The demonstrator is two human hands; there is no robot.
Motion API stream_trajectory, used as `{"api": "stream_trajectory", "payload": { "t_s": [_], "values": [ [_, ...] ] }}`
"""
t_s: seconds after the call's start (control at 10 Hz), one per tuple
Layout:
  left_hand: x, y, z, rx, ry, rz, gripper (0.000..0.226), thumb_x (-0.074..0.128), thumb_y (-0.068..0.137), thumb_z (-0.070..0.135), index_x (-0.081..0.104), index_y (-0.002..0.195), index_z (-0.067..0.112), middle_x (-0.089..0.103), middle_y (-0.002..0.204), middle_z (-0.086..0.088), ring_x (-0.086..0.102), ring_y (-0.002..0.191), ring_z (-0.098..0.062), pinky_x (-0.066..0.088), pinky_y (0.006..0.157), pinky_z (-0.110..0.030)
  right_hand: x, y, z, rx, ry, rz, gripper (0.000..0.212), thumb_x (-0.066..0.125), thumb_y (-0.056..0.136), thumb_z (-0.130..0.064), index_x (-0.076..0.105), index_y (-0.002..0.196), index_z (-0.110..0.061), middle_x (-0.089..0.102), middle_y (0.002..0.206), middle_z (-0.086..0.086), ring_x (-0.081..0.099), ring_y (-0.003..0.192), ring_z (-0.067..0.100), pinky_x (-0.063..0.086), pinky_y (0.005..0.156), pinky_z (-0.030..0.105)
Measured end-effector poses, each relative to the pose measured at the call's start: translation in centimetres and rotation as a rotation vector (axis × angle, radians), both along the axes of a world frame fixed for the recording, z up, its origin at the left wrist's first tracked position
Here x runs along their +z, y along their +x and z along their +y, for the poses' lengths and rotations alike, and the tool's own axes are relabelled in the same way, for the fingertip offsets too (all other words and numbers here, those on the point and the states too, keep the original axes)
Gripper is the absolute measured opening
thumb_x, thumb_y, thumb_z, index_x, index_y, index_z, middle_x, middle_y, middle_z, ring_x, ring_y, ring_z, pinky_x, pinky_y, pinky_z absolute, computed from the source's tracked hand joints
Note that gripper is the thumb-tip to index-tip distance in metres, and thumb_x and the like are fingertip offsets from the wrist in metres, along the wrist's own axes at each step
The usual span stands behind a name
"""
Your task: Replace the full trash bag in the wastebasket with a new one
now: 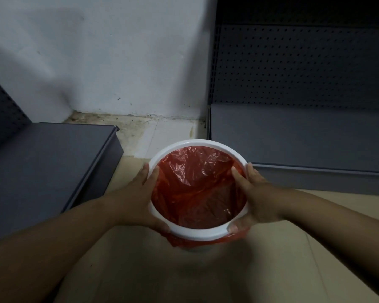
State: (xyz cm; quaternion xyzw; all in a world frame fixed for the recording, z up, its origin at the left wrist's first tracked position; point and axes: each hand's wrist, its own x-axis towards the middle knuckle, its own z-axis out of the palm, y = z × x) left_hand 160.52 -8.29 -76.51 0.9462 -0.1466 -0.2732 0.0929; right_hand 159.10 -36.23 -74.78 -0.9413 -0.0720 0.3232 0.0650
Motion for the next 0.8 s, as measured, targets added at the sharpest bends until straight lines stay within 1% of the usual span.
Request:
{"api": "stream_trajectory", "payload": {
  "t_s": [0.1,0.2,0.3,0.4,0.5,0.6,0.7,0.8],
  "values": [
    [0.0,0.9,-0.2,0.040,-0.032,0.011,0.151,0.063,0.040,0.079,-0.034,0.140,0.021,-0.039,0.151,0.000,-0.012,0.147,-0.019,0.012,0.118,-0.032,0.0,1.1,0.1,-0.016,0.026,0.000,0.134,0.069,0.063,-0.068,-0.031,0.143,-0.029,-0.039,0.151,0.007,-0.028,0.143,0.026,0.000,0.119,0.047],
    [-0.2,1.6,-0.2,0.061,-0.045,-0.017,0.149,0.066,0.044,0.077,-0.032,0.142,0.020,-0.037,0.152,0.000,-0.011,0.147,-0.018,0.011,0.118,-0.033,-0.3,2.1,0.1,-0.019,0.026,-0.006,0.137,0.070,0.060,-0.070,-0.032,0.143,-0.028,-0.039,0.151,0.007,-0.030,0.142,0.026,-0.002,0.118,0.049],
    [-0.7,1.7,-0.1,0.033,-0.002,-0.040,0.149,0.060,0.042,0.081,-0.033,0.141,0.021,-0.038,0.151,0.001,-0.013,0.147,-0.018,0.011,0.119,-0.035,-0.8,2.5,0.1,-0.003,0.010,-0.017,0.136,0.069,0.063,-0.068,-0.034,0.142,-0.027,-0.040,0.151,0.007,-0.030,0.142,0.027,-0.001,0.118,0.049],
    [-0.8,1.6,-0.2,0.028,0.009,-0.057,0.148,0.057,0.040,0.083,-0.035,0.139,0.023,-0.039,0.150,0.002,-0.014,0.146,-0.019,0.011,0.118,-0.038,-1.0,2.4,0.0,-0.007,0.012,-0.007,0.138,0.071,0.063,-0.066,-0.035,0.141,-0.026,-0.042,0.150,0.005,-0.030,0.142,0.025,0.001,0.119,0.046],
    [-0.7,1.4,-0.3,0.038,-0.005,-0.055,0.148,0.056,0.040,0.082,-0.036,0.140,0.023,-0.039,0.151,0.002,-0.018,0.145,-0.019,0.008,0.119,-0.039,-0.8,2.2,0.1,-0.014,0.014,-0.011,0.139,0.071,0.063,-0.067,-0.034,0.142,-0.023,-0.043,0.149,0.006,-0.030,0.142,0.025,0.003,0.119,0.044],
    [-0.5,1.3,-0.4,0.042,0.000,-0.049,0.149,0.057,0.037,0.082,-0.032,0.142,0.024,-0.037,0.152,0.001,-0.018,0.146,-0.020,0.006,0.119,-0.039,-0.3,2.3,0.2,0.005,-0.018,0.011,0.134,0.070,0.066,-0.064,-0.034,0.142,-0.026,-0.044,0.148,0.006,-0.028,0.143,0.028,0.005,0.120,0.047],
    [0.0,1.5,-0.1,0.079,-0.049,-0.024,0.145,0.061,0.042,0.082,-0.026,0.145,0.028,-0.030,0.155,0.001,-0.018,0.146,-0.021,0.006,0.119,-0.044,1.0,2.4,0.6,-0.028,0.018,0.060,0.133,0.067,0.064,-0.069,-0.032,0.142,-0.030,-0.041,0.150,0.007,-0.029,0.142,0.029,0.003,0.119,0.050],
    [3.2,1.9,0.1,0.176,-0.286,-0.050,0.122,0.055,0.048,0.088,0.001,0.146,0.040,0.003,0.160,0.003,-0.003,0.148,-0.021,0.015,0.118,-0.056,6.9,2.5,0.7,-0.153,0.152,-0.042,0.130,0.068,0.060,-0.068,-0.024,0.146,-0.034,-0.035,0.153,0.006,-0.022,0.145,0.027,0.005,0.118,0.049]
  ]
}}
